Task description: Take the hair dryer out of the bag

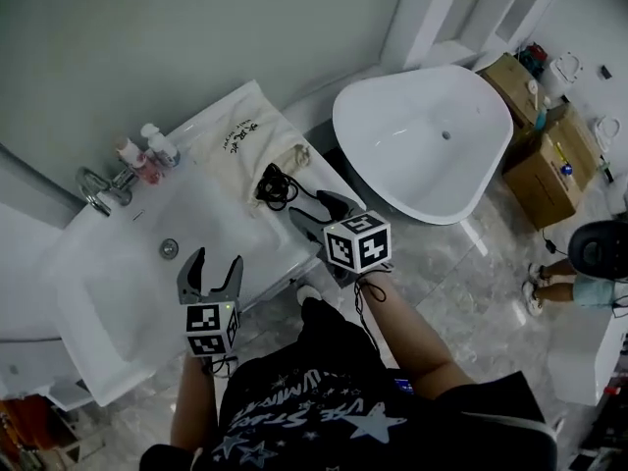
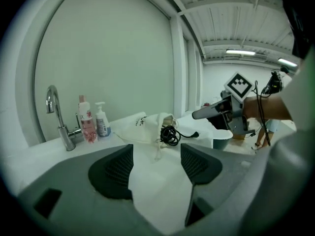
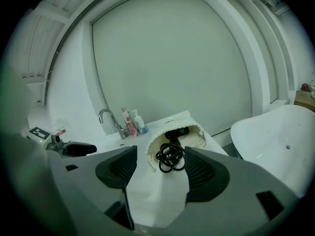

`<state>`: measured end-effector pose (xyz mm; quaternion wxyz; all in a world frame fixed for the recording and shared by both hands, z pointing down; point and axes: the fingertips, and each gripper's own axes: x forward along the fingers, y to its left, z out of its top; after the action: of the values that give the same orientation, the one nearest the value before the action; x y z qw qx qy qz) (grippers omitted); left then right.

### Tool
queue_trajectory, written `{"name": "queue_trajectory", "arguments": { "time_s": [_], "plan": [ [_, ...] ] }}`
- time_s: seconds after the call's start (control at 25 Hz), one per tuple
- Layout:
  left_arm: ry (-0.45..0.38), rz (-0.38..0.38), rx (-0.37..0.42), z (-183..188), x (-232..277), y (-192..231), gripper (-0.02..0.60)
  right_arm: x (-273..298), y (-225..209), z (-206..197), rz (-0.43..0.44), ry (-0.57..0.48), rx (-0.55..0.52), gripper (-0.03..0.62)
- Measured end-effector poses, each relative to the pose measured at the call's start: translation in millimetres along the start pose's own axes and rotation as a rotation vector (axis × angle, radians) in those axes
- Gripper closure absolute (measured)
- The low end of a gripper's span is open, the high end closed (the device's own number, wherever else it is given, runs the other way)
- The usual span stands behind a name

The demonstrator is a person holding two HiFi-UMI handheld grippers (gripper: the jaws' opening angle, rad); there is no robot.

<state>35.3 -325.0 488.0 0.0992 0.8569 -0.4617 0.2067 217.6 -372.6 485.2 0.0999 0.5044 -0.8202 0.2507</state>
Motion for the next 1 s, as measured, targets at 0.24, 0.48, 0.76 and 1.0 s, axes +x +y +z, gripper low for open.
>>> {"name": "queue_trajectory", "arguments": {
  "time_s": [0.24, 0.48, 0.76, 1.0],
  "plan": [
    [0.039, 0.062, -0.014, 12, 54, -3, 0.272, 59, -17, 11, 0.087, 0.095, -0.030, 0.310],
    [0.088, 0.075, -0.038, 10, 100, -3, 0.272, 104, -30, 8, 0.133, 0.220, -0.075, 0.313],
    [0.108, 0.072, -0.010, 8, 157, -11, 0.273, 132, -41, 6, 0.171, 0.304, -0.117, 0.315],
    [0.063, 0.135, -0.042, 18, 169, 5, 0.437, 153, -41, 3, 0.202, 0.357, -0.141, 0.316]
  ]
}}
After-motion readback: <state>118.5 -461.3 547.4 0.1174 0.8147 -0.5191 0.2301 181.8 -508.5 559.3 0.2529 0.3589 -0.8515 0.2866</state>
